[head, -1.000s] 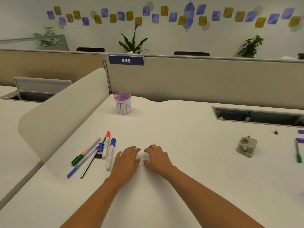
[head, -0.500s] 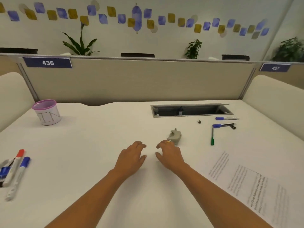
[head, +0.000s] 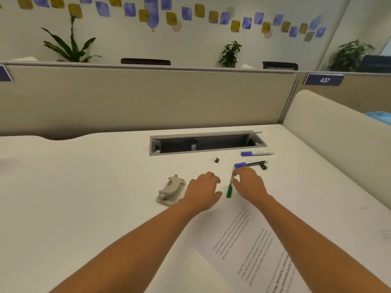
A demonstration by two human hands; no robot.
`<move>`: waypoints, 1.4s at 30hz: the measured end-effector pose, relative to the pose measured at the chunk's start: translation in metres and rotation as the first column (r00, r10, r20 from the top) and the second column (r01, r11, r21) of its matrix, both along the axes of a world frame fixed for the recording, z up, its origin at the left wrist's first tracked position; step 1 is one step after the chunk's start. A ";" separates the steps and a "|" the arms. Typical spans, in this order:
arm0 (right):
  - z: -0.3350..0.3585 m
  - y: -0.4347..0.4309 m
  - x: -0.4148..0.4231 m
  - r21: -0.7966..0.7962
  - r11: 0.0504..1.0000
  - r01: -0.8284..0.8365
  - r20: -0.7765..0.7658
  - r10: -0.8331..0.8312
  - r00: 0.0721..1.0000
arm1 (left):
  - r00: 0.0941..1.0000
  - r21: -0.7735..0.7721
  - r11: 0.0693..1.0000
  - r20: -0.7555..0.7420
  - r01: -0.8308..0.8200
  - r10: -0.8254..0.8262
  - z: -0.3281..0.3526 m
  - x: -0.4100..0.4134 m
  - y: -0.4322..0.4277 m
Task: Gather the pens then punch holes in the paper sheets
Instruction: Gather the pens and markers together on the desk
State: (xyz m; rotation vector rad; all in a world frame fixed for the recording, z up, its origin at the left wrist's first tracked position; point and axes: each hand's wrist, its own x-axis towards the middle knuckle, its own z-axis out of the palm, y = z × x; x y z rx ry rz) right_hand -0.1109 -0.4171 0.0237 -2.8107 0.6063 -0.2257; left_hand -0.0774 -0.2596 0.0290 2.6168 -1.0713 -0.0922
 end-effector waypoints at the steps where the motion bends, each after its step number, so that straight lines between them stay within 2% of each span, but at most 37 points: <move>1: 0.000 -0.013 0.003 -0.008 1.000 0.002 -0.003 -0.002 1.000 | 1.000 0.026 1.000 -0.012 -0.015 0.016 -0.003 0.003 -0.011; 4: -0.002 -0.048 0.014 -0.036 0.999 0.026 -0.037 -0.027 0.999 | 0.996 0.094 0.992 -0.040 -0.078 0.082 -0.013 0.018 -0.044; 10: -0.012 -0.093 0.036 0.002 0.994 0.114 -0.086 -0.113 0.990 | 0.976 0.120 0.975 -0.096 -0.186 0.198 -0.035 0.062 -0.074; 15: -0.019 -0.115 0.054 -0.055 0.986 0.160 -0.168 -0.167 0.972 | 0.980 0.215 0.967 -0.112 -0.135 0.162 -0.039 0.089 -0.091; 19: -0.023 -0.130 0.064 -0.051 0.985 0.163 -0.192 -0.170 0.967 | 0.983 0.230 0.968 -0.126 -0.100 0.132 -0.044 0.100 -0.099; 22: -0.028 -0.133 0.069 -0.038 0.991 0.131 -0.204 -0.136 0.970 | 0.977 0.215 0.970 -0.153 -0.114 0.148 -0.051 0.103 -0.100; 28: -0.031 -0.128 0.070 -0.086 0.994 0.062 -0.122 -0.072 0.990 | 0.990 0.115 0.986 -0.070 -0.117 0.125 -0.050 0.100 -0.100; 34: -0.023 -0.127 0.071 -0.192 0.978 -0.079 -0.172 0.045 0.984 | 0.994 0.055 0.992 0.009 -0.109 0.109 -0.040 0.098 -0.099; 37: -0.022 -0.125 0.071 -0.241 0.966 -0.090 -0.166 0.050 0.985 | 0.991 0.035 0.990 0.006 -0.134 0.134 -0.038 0.100 -0.098; 42: -0.023 -0.129 0.073 -0.299 0.953 -0.046 -0.069 0.026 0.997 | 0.986 0.036 0.985 0.003 -0.170 0.170 -0.037 0.104 -0.098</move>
